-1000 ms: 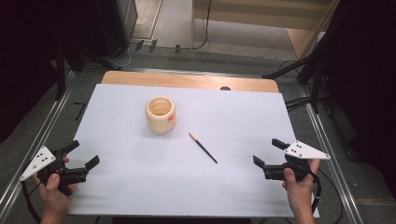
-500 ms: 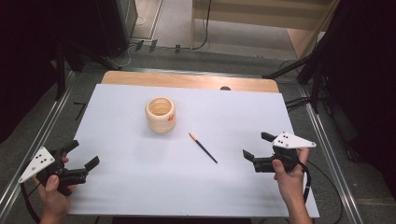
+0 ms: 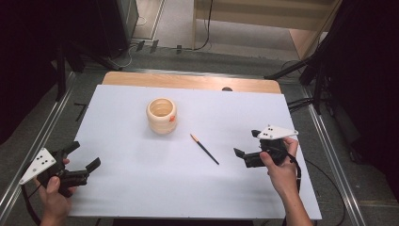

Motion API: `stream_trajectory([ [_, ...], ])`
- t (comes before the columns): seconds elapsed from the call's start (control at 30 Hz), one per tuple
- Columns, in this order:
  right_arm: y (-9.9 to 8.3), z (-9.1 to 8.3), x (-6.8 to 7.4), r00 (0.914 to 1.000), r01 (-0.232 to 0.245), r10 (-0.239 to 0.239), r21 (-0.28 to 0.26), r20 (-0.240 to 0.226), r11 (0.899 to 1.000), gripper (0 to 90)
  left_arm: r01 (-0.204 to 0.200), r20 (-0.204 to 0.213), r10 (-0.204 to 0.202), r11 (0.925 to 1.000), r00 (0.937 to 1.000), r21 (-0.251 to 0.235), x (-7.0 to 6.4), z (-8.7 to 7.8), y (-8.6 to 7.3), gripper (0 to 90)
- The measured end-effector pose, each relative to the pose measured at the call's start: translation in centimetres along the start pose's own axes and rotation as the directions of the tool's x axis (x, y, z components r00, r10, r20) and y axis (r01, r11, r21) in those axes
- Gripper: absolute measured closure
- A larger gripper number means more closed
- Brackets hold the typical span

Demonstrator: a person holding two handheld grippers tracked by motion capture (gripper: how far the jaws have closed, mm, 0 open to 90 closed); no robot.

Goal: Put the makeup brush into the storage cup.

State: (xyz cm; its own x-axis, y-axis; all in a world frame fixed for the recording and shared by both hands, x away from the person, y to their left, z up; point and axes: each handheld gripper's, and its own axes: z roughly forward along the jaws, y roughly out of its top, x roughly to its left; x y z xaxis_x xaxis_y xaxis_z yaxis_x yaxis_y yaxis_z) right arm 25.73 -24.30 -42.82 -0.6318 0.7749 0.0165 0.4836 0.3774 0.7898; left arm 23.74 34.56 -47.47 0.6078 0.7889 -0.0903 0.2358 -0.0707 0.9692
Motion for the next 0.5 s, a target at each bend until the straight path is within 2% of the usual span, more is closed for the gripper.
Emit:
stream_trajectory([
  [0.13,0.5,0.6,0.2,0.9999,0.014,-0.014,0.023,-0.010,1.000,8.0,0.000,-0.001,0.000,1.0000,1.0000,-0.001,0.0,0.0,0.0,0.0],
  [0.23,1.0,1.4,0.3,0.9996,0.014,-0.013,0.060,-0.025,0.998,7.9,0.000,0.000,0.000,1.0000,1.0000,0.000,0.0,-0.1,0.0,0.0],
  [0.5,2.0,2.8,0.5,0.9991,0.018,-0.014,0.106,-0.039,0.994,7.8,0.001,0.002,-0.001,1.0000,1.0000,0.000,0.0,0.0,0.0,0.0],
])
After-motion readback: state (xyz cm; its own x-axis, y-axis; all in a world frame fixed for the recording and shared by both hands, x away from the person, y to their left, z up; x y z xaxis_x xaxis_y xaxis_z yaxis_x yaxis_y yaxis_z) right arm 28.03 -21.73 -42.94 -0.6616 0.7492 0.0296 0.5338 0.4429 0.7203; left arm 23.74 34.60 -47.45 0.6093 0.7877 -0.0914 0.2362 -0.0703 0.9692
